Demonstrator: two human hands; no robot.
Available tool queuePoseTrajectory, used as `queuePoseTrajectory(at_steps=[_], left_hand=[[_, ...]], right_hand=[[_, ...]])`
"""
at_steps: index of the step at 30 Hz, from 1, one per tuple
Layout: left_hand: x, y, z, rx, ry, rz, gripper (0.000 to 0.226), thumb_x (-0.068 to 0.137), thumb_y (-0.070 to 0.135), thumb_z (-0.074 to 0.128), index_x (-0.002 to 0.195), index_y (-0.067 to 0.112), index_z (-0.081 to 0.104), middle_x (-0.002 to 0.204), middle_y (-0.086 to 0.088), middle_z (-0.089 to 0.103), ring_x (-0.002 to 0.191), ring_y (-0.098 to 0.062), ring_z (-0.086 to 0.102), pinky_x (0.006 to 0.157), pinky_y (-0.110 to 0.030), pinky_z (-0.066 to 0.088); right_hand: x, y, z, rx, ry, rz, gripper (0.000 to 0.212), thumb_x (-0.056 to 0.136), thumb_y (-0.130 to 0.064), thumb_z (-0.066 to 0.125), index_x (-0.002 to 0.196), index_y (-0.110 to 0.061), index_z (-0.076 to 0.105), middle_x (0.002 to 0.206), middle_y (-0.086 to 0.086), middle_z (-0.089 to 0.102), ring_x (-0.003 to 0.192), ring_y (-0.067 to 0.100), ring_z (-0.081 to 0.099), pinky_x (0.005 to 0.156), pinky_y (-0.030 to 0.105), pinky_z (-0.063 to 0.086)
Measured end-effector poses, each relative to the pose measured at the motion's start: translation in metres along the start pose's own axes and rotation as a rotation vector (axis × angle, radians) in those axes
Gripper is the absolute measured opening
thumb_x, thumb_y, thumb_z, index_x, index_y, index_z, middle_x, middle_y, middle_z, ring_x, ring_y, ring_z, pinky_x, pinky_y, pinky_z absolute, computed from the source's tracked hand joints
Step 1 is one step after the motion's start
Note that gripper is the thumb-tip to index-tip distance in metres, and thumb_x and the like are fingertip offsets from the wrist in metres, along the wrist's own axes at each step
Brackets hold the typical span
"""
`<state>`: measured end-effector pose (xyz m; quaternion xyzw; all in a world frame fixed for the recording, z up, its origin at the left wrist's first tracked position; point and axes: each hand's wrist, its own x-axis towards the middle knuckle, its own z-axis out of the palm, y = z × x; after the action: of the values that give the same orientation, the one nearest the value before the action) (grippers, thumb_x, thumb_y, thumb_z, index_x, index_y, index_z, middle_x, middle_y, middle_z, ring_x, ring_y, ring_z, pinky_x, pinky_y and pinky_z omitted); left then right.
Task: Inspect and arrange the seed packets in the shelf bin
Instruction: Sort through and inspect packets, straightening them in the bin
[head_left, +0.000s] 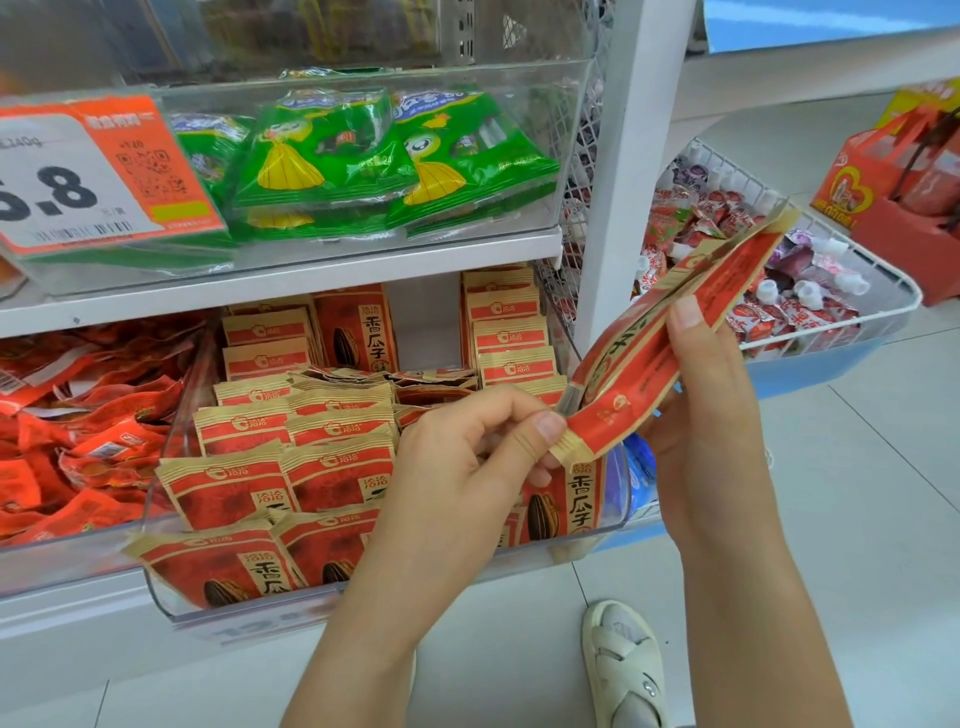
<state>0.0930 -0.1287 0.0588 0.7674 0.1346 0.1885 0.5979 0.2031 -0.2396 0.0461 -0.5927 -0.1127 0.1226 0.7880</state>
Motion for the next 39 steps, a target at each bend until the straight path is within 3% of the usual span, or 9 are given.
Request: queuePoseTrajectory(at_steps=[5, 11, 16, 19, 21, 23, 26, 30, 39], left_hand=[[0.0, 0.0, -0.002, -0.016, 0.009, 0.027, 0.022, 0.092, 0.014, 0.06, 0.073, 0.023, 0.068, 0.065, 0.008, 0.068, 0.063, -0.004, 0.065, 0.054, -0.011, 0.045], [0.0, -0.002, -0.007, 0.037, 0.029, 0.042, 0.018, 0.091, 0.026, 0.061, 0.075, 0.022, 0.069, 0.072, 0.007, 0.069, 0.068, -0.006, 0.065, 0.059, -0.015, 0.048], [-0.002, -0.001, -0.005, 0.058, 0.037, 0.038, 0.011, 0.088, 0.044, 0.064, 0.093, 0.037, 0.069, 0.093, 0.021, 0.071, 0.09, 0.0, 0.066, 0.067, -0.015, 0.053], [-0.003, -0.003, 0.0, 0.28, 0.051, 0.114, 0.032, 0.083, 0.05, 0.064, 0.115, 0.044, 0.062, 0.102, 0.028, 0.068, 0.097, 0.006, 0.065, 0.078, -0.022, 0.056], [-0.003, -0.004, 0.003, 0.378, 0.088, 0.154, 0.039, 0.083, 0.055, 0.06, 0.122, 0.048, 0.055, 0.101, 0.027, 0.068, 0.091, 0.005, 0.066, 0.076, -0.029, 0.057], [-0.003, -0.004, 0.001, 0.34, 0.124, 0.179, 0.031, 0.089, 0.052, 0.059, 0.12, 0.049, 0.056, 0.096, 0.027, 0.069, 0.085, 0.004, 0.067, 0.071, -0.025, 0.056], [-0.001, -0.002, -0.006, 0.128, 0.109, 0.114, 0.026, 0.092, 0.04, 0.057, 0.117, 0.039, 0.061, 0.096, 0.026, 0.072, 0.087, 0.004, 0.069, 0.073, -0.016, 0.054], [-0.003, 0.0, -0.013, -0.062, -0.031, 0.024, 0.027, 0.093, 0.031, 0.056, 0.117, 0.026, 0.066, 0.098, 0.01, 0.076, 0.094, -0.006, 0.071, 0.078, -0.016, 0.053], [-0.002, -0.003, -0.018, -0.237, 0.007, -0.062, 0.031, 0.084, 0.032, 0.071, 0.112, 0.021, 0.066, 0.098, 0.001, 0.077, 0.089, -0.016, 0.074, 0.076, -0.028, 0.059]], right_hand=[[0.0, -0.002, 0.0, -0.053, -0.081, -0.02, 0.089, 0.068, -0.065, 0.059, 0.142, -0.018, 0.044, 0.108, -0.003, 0.064, 0.094, 0.009, 0.067, 0.077, 0.027, 0.055], [0.0, -0.005, 0.0, -0.024, -0.129, -0.044, 0.092, 0.07, -0.054, 0.064, 0.148, -0.015, 0.035, 0.102, -0.01, 0.066, 0.096, 0.01, 0.067, 0.077, 0.024, 0.054], [-0.001, -0.002, 0.004, -0.025, -0.027, -0.092, 0.087, 0.069, -0.043, 0.074, 0.147, -0.031, 0.038, 0.107, -0.005, 0.067, 0.091, 0.006, 0.07, 0.07, 0.02, 0.055], [-0.005, 0.0, 0.011, -0.123, -0.011, -0.138, 0.098, 0.059, -0.053, 0.075, 0.147, -0.037, 0.035, 0.119, -0.003, 0.065, 0.096, 0.003, 0.069, 0.077, 0.023, 0.057], [-0.009, 0.0, 0.016, -0.155, -0.031, -0.186, 0.099, 0.057, -0.056, 0.071, 0.147, -0.037, 0.034, 0.119, -0.01, 0.063, 0.097, -0.001, 0.068, 0.076, 0.016, 0.054], [-0.01, 0.002, 0.018, -0.134, -0.054, -0.211, 0.096, 0.059, -0.052, 0.07, 0.146, -0.036, 0.033, 0.119, -0.011, 0.062, 0.097, -0.003, 0.067, 0.075, 0.011, 0.051], [-0.008, 0.001, 0.018, -0.108, -0.089, -0.155, 0.088, 0.064, -0.05, 0.071, 0.145, -0.03, 0.042, 0.121, -0.008, 0.067, 0.108, 0.007, 0.066, 0.084, 0.023, 0.054], [-0.006, 0.001, 0.014, -0.089, -0.166, -0.041, 0.039, 0.076, -0.028, 0.071, 0.114, -0.017, 0.068, 0.099, 0.0, 0.076, 0.088, 0.014, 0.071, 0.077, 0.028, 0.057], [-0.009, -0.004, 0.014, -0.029, -0.271, -0.001, 0.038, 0.069, -0.019, 0.071, 0.107, -0.017, 0.064, 0.089, -0.003, 0.076, 0.077, 0.01, 0.072, 0.064, 0.022, 0.056]])
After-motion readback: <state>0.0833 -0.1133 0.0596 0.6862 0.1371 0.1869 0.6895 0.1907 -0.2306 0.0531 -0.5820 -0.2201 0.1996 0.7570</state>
